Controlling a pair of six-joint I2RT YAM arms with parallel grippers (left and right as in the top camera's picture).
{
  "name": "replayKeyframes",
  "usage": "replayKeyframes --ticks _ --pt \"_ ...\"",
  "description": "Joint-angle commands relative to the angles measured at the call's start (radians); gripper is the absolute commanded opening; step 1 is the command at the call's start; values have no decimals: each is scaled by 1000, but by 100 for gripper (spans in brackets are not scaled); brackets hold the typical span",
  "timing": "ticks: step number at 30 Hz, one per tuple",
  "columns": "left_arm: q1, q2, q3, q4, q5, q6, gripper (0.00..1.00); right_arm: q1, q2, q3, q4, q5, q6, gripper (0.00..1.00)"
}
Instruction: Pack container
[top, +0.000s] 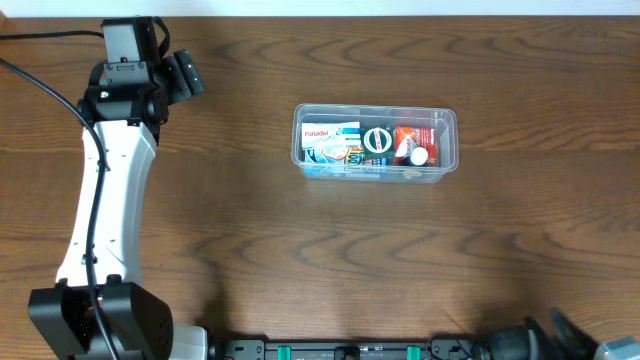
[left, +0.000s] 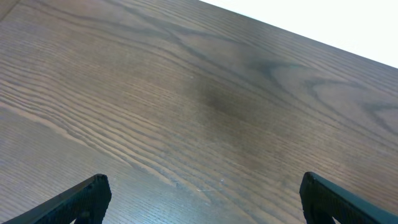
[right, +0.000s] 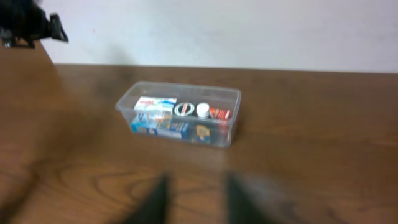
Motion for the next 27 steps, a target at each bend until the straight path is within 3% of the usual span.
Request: replayKeyframes --ticks 1,2,7,15,20,27 --pt "3 -15 18 -3 -5 -2 98 1 -6 -13 73 -5 -7 93" --pt "3 -15 18 -3 -5 -2 98 1 -6 -22 113 -4 -7 99" --pt "3 -15 18 -3 -5 -2 98 1 -6 -111 276 19 -8 99" --pt "3 -15 18 -3 -5 -2 98 1 -6 -417 582 16 -6 99" --pt "3 -15 18 -3 -5 -2 98 1 -6 -619 756 8 109 99" --pt "3 -15 18 -3 -5 -2 98 1 -6 -676 781 6 211 99"
